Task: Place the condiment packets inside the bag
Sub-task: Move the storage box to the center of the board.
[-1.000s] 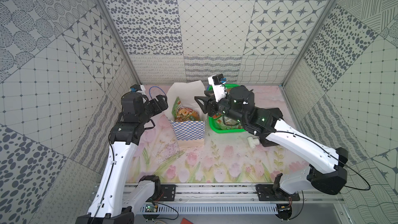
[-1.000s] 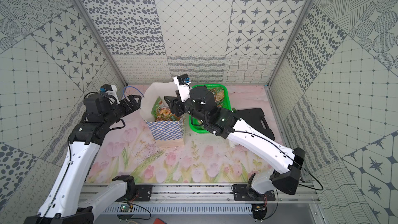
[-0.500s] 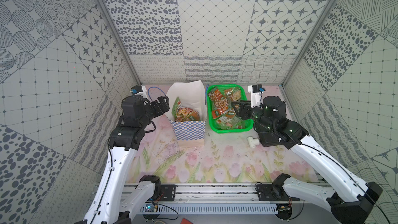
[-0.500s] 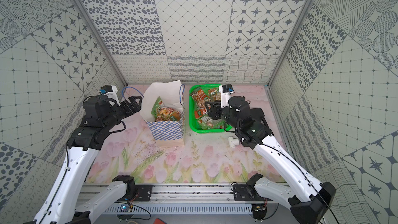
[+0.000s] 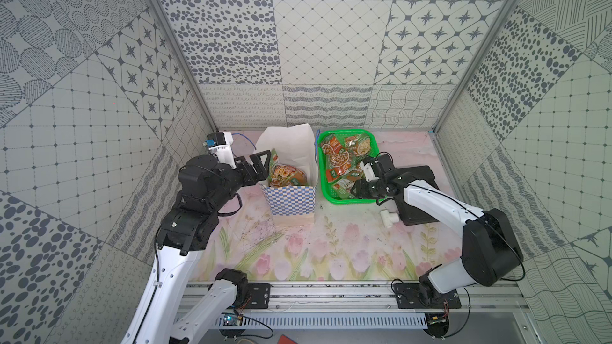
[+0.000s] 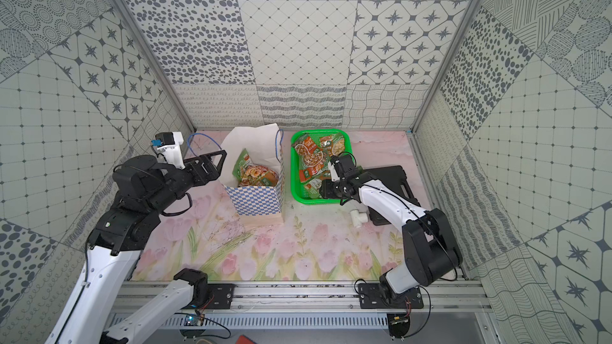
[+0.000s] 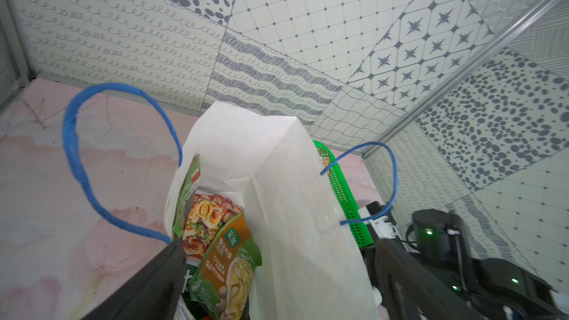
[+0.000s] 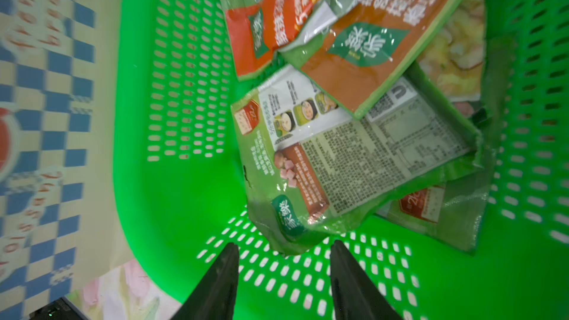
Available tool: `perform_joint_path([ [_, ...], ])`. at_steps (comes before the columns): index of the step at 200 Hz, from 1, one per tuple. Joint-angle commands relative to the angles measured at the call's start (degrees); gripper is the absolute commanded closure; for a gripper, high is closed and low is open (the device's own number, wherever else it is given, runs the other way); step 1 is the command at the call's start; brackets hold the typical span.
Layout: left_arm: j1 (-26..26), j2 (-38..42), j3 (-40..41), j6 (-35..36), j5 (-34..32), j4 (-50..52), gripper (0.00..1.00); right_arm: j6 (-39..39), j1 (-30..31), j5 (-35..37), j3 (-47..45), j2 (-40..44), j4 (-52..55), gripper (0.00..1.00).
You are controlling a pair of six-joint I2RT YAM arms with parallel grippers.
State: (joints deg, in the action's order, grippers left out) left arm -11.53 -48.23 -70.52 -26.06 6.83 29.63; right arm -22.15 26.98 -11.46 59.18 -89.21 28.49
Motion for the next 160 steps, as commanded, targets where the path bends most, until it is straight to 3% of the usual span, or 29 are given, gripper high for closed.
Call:
perform_joint_path([
  [1,-2.6,0.3,-2.1,-2.8,7.9,-0.2,0.01,2.1,0.5,-1.8,0.8,-1.0,2.0,0.52],
  [23,-5.8,0.3,-2.9,-5.3,9.2,0.9,0.01,1.5,2.3,-1.6,-3.0,1.5,2.0,0.52],
  [55,-14.0,-1.9,-5.9,-5.4,5.5,2.2,0.01,-0.4,6.4,0.4,-8.7,8.1,2.4,0.53],
  [117,-37.1,-10.8,-10.4,-0.3,-10.6,1.5,0.01,-7.2,11.4,2.1,-21.7,21.8,1.4,0.53],
  [160,-47.0,-19.5,-14.2,2.7,-20.5,2.4,0.01,-11.9,14.4,0.1,-29.3,31.9,0.3,0.53],
])
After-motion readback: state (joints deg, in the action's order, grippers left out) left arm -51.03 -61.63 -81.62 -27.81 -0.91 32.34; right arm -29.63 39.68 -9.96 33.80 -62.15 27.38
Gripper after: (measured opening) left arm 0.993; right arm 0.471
